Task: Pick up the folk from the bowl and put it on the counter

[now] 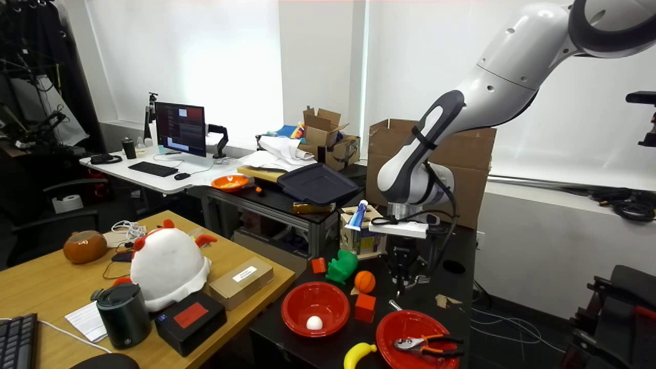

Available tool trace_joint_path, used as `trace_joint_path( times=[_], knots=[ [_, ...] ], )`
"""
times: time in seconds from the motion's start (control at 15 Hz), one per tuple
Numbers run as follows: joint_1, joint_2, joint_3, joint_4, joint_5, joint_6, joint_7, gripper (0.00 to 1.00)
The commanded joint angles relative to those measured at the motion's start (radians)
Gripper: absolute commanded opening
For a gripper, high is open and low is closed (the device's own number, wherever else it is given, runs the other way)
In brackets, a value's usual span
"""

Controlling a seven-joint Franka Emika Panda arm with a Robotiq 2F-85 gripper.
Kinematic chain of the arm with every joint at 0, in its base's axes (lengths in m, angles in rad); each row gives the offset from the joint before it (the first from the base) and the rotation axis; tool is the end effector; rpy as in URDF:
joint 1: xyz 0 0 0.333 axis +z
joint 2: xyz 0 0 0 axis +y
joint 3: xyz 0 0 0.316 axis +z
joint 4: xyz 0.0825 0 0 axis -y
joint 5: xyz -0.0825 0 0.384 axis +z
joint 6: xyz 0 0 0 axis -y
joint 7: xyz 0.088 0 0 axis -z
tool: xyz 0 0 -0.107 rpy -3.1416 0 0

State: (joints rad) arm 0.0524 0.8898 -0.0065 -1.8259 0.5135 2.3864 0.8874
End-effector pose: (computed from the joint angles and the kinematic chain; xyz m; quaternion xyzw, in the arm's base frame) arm 0.5802 0.0310 0.0230 -0.7856 0.5818 0.2037 0.0528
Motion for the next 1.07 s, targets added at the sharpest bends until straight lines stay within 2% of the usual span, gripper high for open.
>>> trace_joint_path(
  times=[0.0, 0.33, 0.4, 0.47, 0.53, 1.0],
  knots=[
    [0.016, -0.043, -0.02, -0.062, -0.038, 0.027, 0.012, 0.01],
    [0.013, -0.028, -0.037, -0.056, -0.054, 0.045, 0.022, 0.01],
    [0.014, -0.024, -0.039, -0.05, -0.054, 0.047, 0.025, 0.3],
    [0.016, -0.022, -0.039, -0.045, -0.056, 0.051, 0.025, 0.31],
    [0.021, -0.019, -0.039, -0.04, -0.059, 0.056, 0.027, 0.38],
    [0.048, -0.046, -0.024, -0.045, -0.075, 0.102, 0.017, 0.91]
  ],
)
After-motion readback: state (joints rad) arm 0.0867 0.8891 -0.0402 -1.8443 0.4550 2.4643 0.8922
